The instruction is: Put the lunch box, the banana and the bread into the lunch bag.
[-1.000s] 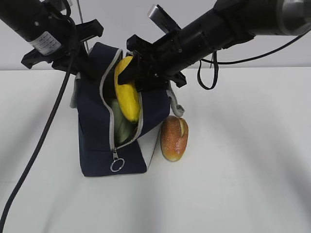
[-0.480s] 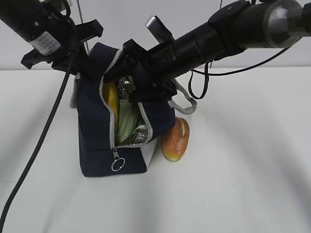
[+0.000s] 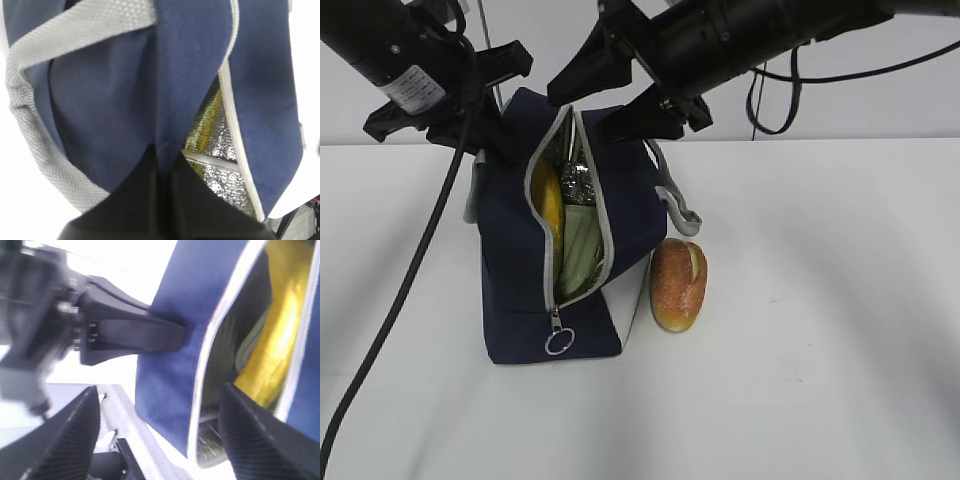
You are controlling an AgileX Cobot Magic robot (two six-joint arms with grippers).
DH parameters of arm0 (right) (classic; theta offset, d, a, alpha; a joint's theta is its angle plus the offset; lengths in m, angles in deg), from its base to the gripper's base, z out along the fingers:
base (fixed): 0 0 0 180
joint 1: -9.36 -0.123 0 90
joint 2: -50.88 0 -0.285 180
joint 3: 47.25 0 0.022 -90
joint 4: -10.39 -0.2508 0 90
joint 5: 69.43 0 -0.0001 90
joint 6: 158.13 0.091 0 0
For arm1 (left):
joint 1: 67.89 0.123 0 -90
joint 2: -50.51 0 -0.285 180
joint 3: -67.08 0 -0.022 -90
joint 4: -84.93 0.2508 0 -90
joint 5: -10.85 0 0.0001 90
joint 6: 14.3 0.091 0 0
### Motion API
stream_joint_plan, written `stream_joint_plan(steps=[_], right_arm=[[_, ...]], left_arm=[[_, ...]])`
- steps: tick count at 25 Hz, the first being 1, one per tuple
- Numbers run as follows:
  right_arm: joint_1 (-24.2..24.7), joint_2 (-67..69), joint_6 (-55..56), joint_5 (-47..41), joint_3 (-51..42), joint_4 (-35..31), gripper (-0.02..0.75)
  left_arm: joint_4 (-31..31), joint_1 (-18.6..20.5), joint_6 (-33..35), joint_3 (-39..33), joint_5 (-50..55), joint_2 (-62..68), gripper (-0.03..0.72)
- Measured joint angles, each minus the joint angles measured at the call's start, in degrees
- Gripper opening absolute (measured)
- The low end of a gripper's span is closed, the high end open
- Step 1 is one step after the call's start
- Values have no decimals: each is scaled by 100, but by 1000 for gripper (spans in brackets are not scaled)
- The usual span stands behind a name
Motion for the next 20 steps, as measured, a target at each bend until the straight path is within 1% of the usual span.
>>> stream_joint_plan(steps=[1,3,5,8,10,15,20], right_arm=[[14,-94,77,0,0,136,551],[25,-304,383,-12,0,634,541],[25,-465,908,-33,0,1461,536],[25,-704,1442,-33,-92,2394,536],[25,-864,1581,64,-294,2750,536],[25,-1467,1659,703,-1324,3046,535],[25,-1885,1659,1528,-2489,3102,534]], left_arm=[[0,0,0,0,4,0,1],[0,0,0,0,4,0,1],[5,0,0,0,4,0,1],[5,0,0,0,4,0,1],[5,0,0,0,4,0,1],[27,0,0,0,4,0,1],[48,0,0,0,4,0,1]])
